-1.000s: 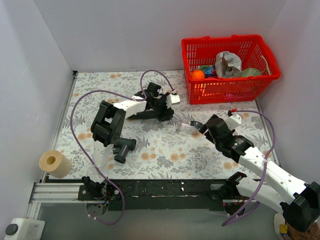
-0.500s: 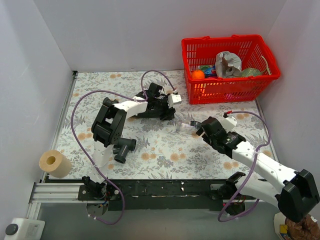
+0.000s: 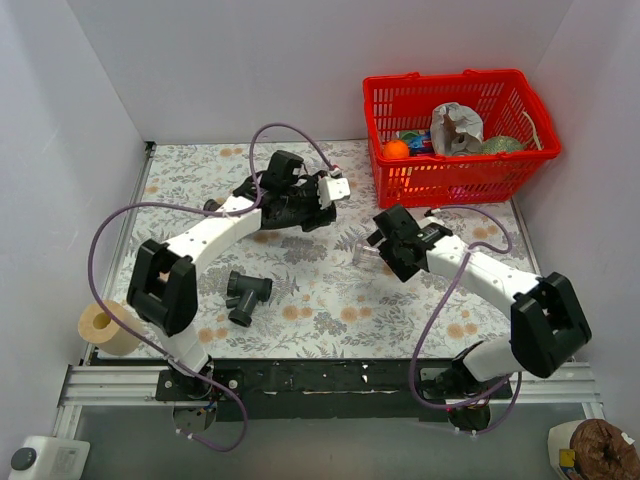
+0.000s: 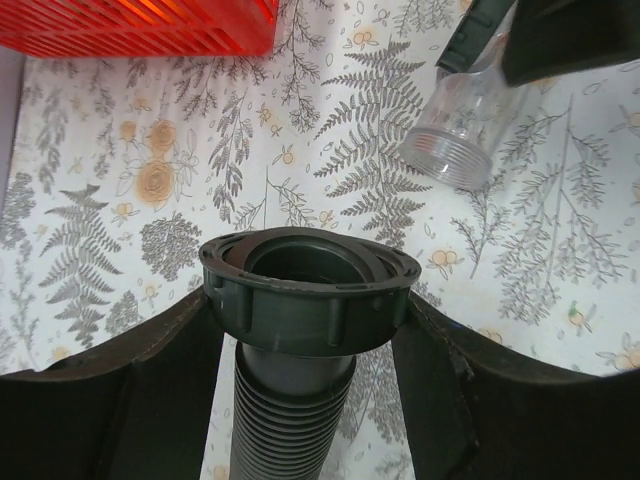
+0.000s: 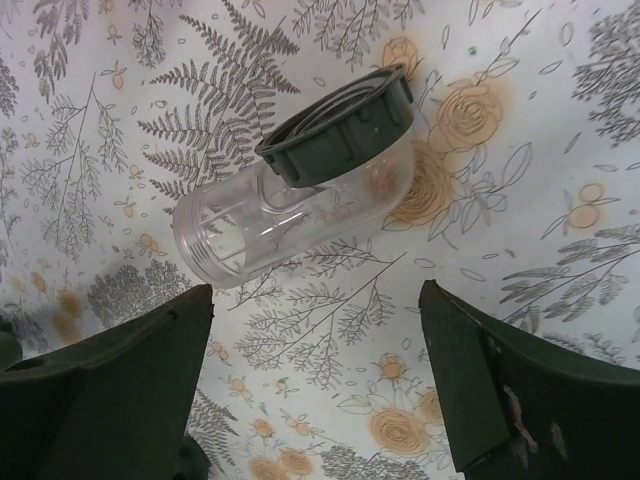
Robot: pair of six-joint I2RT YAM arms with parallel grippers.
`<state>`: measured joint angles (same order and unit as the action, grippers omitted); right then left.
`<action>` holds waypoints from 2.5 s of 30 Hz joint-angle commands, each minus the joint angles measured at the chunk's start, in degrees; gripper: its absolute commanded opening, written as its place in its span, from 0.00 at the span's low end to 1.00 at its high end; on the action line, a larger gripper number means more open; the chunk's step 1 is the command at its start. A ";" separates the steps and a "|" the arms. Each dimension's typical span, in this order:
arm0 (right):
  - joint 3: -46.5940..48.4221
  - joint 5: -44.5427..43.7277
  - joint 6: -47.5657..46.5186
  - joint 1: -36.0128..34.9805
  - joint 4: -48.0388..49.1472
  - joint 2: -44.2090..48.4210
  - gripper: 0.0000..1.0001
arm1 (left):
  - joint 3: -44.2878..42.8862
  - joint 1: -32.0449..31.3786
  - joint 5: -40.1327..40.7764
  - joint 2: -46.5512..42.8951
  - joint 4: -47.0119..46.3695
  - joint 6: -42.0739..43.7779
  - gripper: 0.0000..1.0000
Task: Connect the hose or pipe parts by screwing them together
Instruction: Pick up the pipeline from the center of the board, then pick up the adaptor from the center of the board.
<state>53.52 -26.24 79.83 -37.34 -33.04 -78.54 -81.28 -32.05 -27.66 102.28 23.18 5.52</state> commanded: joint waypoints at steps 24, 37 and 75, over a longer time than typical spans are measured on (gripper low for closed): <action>11.26 -3.11 19.22 0.25 -9.07 -12.78 0.84 | 12.01 -0.29 1.12 -20.80 6.97 0.99 0.00; 17.67 -1.63 21.07 1.31 -17.32 -22.09 0.86 | 11.76 -0.20 0.06 -22.39 6.44 0.81 0.00; 8.27 -2.15 -5.81 1.22 -13.84 -21.30 0.95 | -2.67 -0.11 -7.41 -33.28 -4.73 -22.74 0.00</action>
<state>59.99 -30.41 77.91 -35.97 -49.56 -97.67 -85.52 -32.10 -32.75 71.75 17.69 -15.79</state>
